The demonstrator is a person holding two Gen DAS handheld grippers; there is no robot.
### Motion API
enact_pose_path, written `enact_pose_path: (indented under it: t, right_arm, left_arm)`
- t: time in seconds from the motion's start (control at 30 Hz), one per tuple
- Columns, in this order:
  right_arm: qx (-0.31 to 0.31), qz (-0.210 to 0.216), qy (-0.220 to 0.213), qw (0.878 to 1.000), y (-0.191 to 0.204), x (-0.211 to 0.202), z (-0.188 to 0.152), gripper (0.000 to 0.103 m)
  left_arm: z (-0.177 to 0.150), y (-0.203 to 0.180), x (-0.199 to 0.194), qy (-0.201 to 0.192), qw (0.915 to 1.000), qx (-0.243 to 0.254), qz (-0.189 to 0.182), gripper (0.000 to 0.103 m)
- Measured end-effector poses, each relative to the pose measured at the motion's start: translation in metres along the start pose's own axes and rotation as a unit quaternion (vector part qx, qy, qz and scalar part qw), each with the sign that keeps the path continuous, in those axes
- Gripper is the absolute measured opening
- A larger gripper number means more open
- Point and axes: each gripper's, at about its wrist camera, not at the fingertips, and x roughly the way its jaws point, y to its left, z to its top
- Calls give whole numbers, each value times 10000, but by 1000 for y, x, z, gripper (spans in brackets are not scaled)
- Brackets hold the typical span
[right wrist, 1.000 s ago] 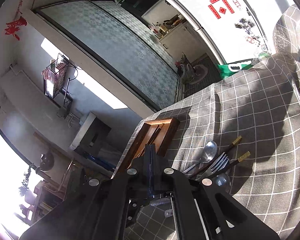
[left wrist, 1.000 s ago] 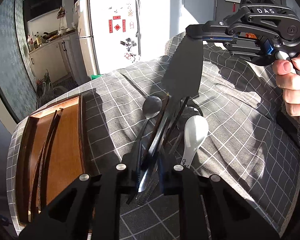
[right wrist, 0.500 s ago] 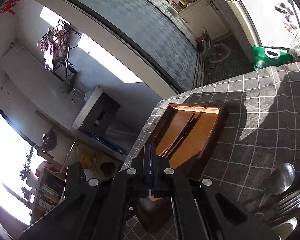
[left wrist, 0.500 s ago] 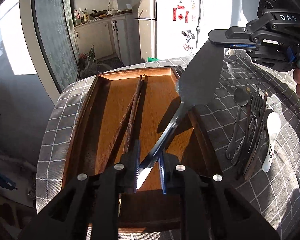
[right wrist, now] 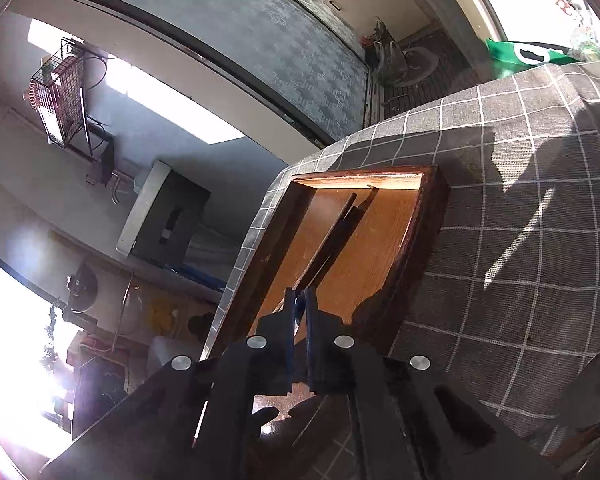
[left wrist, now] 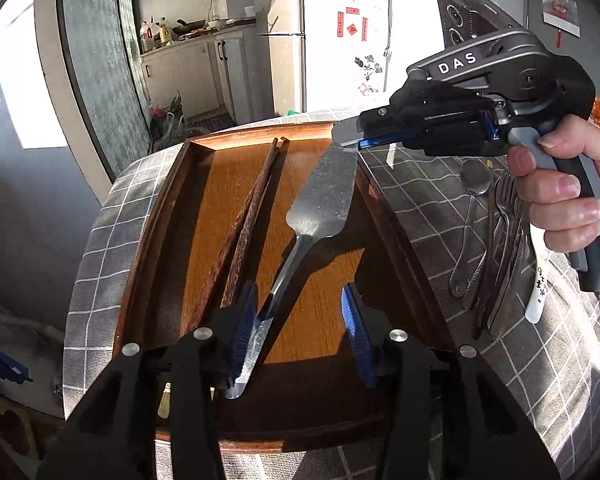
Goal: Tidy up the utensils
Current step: 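Carry the cake server into the tray and release it with the left gripper, then grasp the white ceramic spoon by its handle with the left gripper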
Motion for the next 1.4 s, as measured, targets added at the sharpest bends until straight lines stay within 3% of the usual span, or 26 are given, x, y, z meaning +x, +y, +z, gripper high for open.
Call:
enact_pose_path:
  t: [0.17, 0.3, 0.5, 0.7, 0.9, 1.03, 1.13, 1.4]
  right_arm:
    - [-48, -109, 97, 9999, 4, 11, -4, 13]
    - [-95, -202, -101, 9997, 11, 2, -5, 57]
    - [-216, -247, -300, 9990, 9, -44, -9, 58]
    - [-388, -917, -597, 9932, -14, -119, -25, 58]
    - [-114, -1201, -807, 9894, -53, -171, -57, 58]
    - [68, -1135, -827, 9901, -70, -183, -78, 58]
    - [189, -1077, -798, 9908, -78, -186, -88, 58]
    - [280, -1066, -574, 9922, -84, -183, -106, 57]
  left_arm:
    - [1, -2, -14, -114, 9999, 10, -84, 55]
    - [2, -8, -21, -137, 9998, 47, -142, 56]
    - [6, -28, -32, -249, 9984, 142, -490, 60]
    - [-1, -78, -22, -58, 9924, 445, -1146, 63]
    - [-6, -126, -14, 63, 9862, 955, -1348, 63]
    - [-9, -156, -11, 192, 9763, 1330, -1695, 51]
    - [-11, -177, -2, 294, 9731, 1641, -1590, 46]
    - [0, -176, 17, 473, 9773, 1454, -1468, 46]
